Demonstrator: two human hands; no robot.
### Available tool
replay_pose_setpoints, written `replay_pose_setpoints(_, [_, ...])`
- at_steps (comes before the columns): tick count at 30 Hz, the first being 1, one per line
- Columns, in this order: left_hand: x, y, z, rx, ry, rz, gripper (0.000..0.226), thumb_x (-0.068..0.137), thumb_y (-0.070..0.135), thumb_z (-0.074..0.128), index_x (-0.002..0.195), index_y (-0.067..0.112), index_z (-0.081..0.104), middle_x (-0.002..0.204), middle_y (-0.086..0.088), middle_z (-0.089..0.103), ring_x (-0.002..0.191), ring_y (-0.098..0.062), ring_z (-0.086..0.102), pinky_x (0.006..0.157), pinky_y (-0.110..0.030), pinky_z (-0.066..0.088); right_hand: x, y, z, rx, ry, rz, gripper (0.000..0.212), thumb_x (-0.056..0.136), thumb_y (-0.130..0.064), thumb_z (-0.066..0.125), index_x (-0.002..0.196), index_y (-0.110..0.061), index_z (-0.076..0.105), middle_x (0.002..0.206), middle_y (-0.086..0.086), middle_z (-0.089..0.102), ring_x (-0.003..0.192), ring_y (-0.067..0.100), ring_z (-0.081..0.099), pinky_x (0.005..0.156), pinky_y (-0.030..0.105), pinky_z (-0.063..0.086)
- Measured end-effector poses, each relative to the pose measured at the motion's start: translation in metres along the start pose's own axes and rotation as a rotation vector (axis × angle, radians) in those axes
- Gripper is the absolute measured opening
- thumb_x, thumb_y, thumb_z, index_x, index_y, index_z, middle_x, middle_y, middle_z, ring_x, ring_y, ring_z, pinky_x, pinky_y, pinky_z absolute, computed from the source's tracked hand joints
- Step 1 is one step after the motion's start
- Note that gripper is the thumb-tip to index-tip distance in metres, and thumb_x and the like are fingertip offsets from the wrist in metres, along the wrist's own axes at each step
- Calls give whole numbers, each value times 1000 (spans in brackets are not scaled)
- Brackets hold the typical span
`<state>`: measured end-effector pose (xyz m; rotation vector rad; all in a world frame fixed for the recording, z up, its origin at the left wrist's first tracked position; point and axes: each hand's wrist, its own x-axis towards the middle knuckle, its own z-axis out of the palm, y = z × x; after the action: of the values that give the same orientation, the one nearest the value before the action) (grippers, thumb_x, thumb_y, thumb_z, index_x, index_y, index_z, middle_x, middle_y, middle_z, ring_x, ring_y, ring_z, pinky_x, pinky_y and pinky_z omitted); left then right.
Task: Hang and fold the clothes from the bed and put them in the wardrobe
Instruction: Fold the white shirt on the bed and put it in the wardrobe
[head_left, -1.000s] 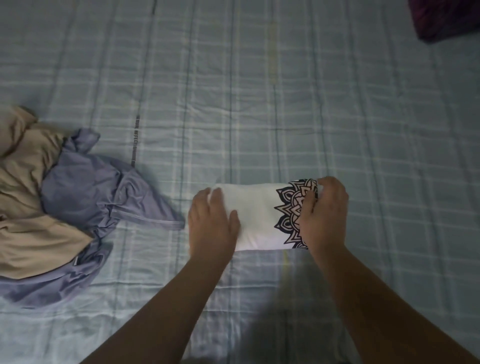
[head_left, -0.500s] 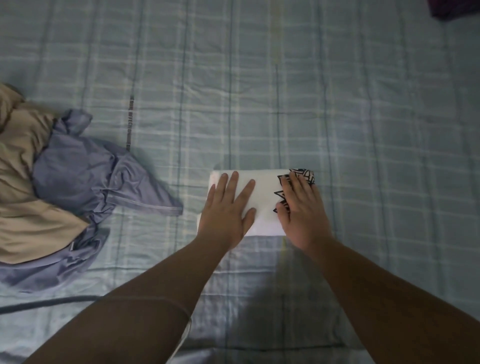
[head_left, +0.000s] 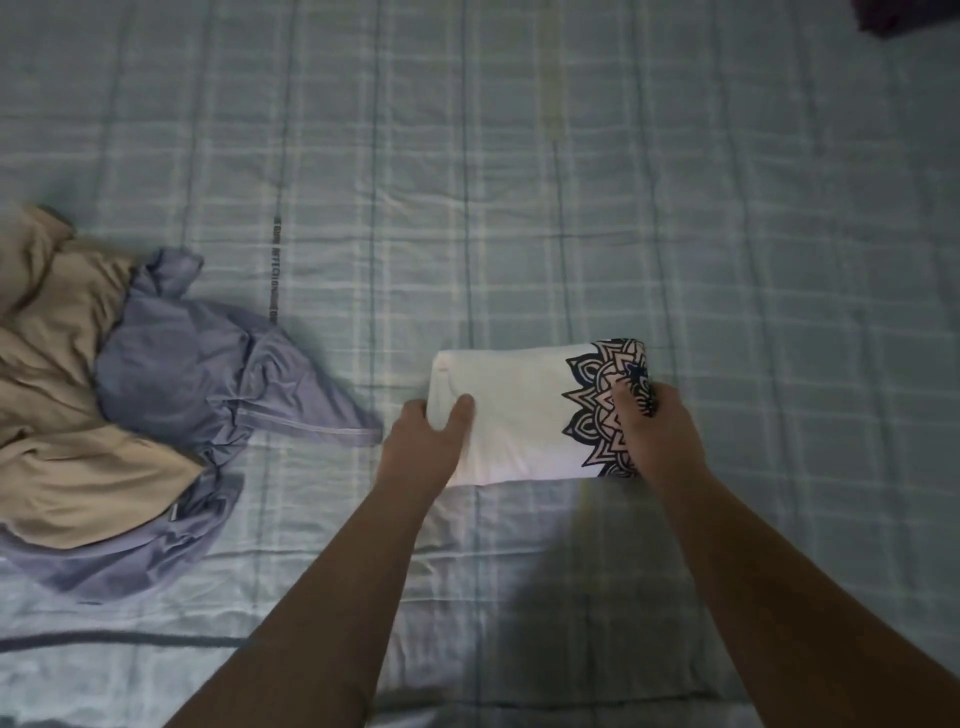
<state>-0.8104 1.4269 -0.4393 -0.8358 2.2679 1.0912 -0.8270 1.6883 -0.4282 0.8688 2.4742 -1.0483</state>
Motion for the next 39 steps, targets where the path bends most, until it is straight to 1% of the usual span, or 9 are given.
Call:
replay_pose_setpoints(5, [18, 13, -8, 31, -144, -30, 70, 80, 75, 58, 116, 15, 61, 117, -10, 66, 98, -27, 63, 84, -33, 50, 13, -3, -6, -58, -118, 89, 67, 88, -70, 47, 117, -11, 60, 102, 10, 66, 83, 27, 59, 77, 32, 42])
replay_pose_setpoints(8, [24, 13, -19, -256, -342, -162, 67, 74, 70, 71, 103, 10, 66, 103, -4, 74, 89, -24, 72, 82, -39, 59, 17, -3, -14, 24, -187, 130, 67, 89, -69, 48, 113, -9, 65, 104, 12, 69, 91, 29, 65, 85, 36, 50])
replay_pose_setpoints(11, [22, 6, -19, -442, -474, -267, 68, 68, 58, 83, 110, 7, 68, 103, -9, 76, 91, -27, 74, 85, -46, 59, 10, -1, -17, 179, -206, 138, 50, 91, -61, 52, 98, -14, 68, 92, 7, 73, 71, 18, 69, 60, 23, 51])
replay_pose_setpoints(13, [16, -1, -13, -511, -449, -229, 61, 72, 53, 82, 113, 9, 68, 105, -6, 76, 94, -24, 74, 86, -42, 59, 1, 0, -19, 370, -231, 166, 40, 91, -52, 59, 95, -14, 69, 87, 7, 75, 64, 17, 72, 50, 21, 52])
replay_pose_setpoints(17, [-23, -5, -22, -627, -383, -115, 33, 81, 52, 73, 104, 27, 74, 102, 9, 76, 88, -9, 74, 59, -23, 57, -28, -5, -42, 616, -366, 183, 44, 84, -43, 69, 112, -10, 65, 100, 16, 74, 88, 36, 73, 78, 57, 58])
replay_pose_setpoints(20, [-70, 8, -50, -659, -375, -73, 12, 78, 58, 71, 88, 52, 74, 93, 24, 74, 79, 6, 70, 50, -14, 52, -60, -21, -75, 672, -395, 105, 50, 80, -46, 70, 118, -15, 61, 105, 14, 74, 93, 37, 72, 82, 63, 55])
replay_pose_setpoints(25, [-166, 42, -122, -711, -300, 114, 55, 63, 68, 80, 110, 40, 74, 114, 2, 74, 104, -18, 71, 76, -35, 60, -125, -73, -152, 758, -481, -78, 28, 90, -42, 65, 112, -26, 62, 108, 8, 74, 94, 31, 73, 73, 51, 59])
replay_pose_setpoints(32, [-331, 72, -232, -959, -82, 355, 40, 88, 38, 64, 122, 17, 69, 125, -10, 68, 115, -27, 66, 86, -40, 58, -249, -176, -242, 770, -647, -440, 36, 91, -45, 60, 123, -27, 59, 117, 5, 72, 101, 29, 71, 71, 45, 58])
replay_pose_setpoints(39, [-458, 26, -309, -939, 279, 483, 40, 84, 51, 69, 116, 26, 72, 119, -4, 72, 112, -23, 68, 89, -39, 54, -369, -240, -247, 660, -677, -780, 45, 80, -60, 65, 113, -28, 65, 112, 6, 72, 101, 29, 70, 81, 55, 57])
